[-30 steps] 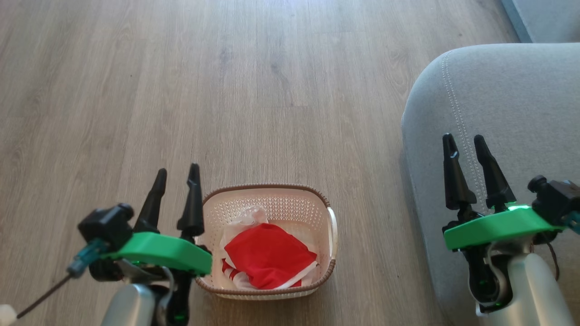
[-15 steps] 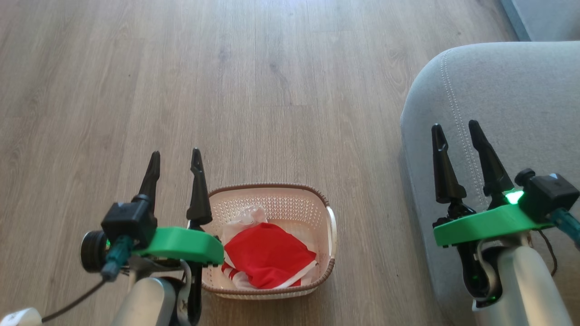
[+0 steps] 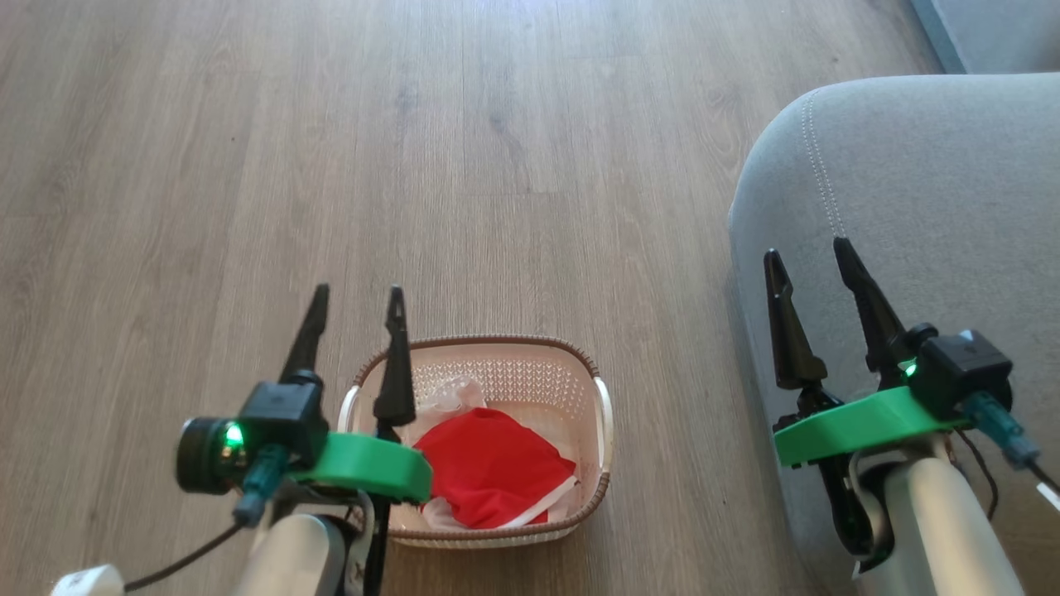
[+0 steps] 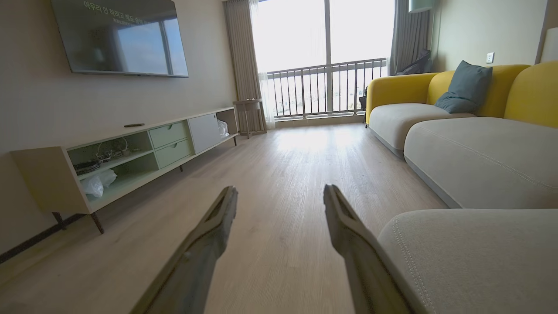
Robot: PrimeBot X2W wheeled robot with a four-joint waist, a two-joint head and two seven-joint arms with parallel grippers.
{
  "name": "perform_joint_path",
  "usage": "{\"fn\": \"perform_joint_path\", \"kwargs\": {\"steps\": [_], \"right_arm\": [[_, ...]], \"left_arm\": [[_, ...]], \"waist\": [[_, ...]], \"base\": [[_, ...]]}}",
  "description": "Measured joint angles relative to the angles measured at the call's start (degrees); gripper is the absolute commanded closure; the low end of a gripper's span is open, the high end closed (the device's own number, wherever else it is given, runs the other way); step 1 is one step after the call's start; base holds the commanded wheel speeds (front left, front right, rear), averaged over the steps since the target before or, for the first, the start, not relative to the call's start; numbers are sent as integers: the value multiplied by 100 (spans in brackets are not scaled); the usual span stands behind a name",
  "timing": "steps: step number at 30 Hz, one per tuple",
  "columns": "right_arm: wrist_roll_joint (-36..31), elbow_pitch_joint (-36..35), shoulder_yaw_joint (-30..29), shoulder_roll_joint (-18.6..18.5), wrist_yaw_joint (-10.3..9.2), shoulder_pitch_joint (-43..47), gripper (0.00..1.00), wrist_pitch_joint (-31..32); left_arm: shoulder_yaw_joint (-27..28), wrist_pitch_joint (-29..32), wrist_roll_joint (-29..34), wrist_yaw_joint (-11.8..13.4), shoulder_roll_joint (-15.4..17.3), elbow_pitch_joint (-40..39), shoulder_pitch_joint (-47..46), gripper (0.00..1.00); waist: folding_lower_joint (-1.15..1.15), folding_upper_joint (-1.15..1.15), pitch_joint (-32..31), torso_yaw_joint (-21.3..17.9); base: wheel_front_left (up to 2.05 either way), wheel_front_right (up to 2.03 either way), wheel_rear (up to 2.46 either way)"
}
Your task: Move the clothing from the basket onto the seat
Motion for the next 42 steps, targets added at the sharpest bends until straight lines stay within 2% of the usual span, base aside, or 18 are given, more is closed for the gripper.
{"fn": "perform_joint_path", "kwargs": {"steps": [6,15,19,42], "right_arm": [[-337,466,3,-3,1,9,0,-125],[-698,1192,12,-4,1,7,0,-224],[-689,1344,-5,-4,1,1,0,-224],[-639,1414,53,-5,1,-93,0,-224]], "left_arm": [[155,-130,425,-391,-189,567,48,0],[156,-186,831,-657,-254,1192,58,0],[147,-186,980,-659,-275,1284,58,0],[133,-186,836,-666,-287,1449,58,0]], "waist": [[0,0,-18,-21],[0,0,-53,-43],[0,0,-59,-38],[0,0,-1,-60]], "base": [[0,0,0],[0,0,0],[0,0,0],[0,0,0]]}}
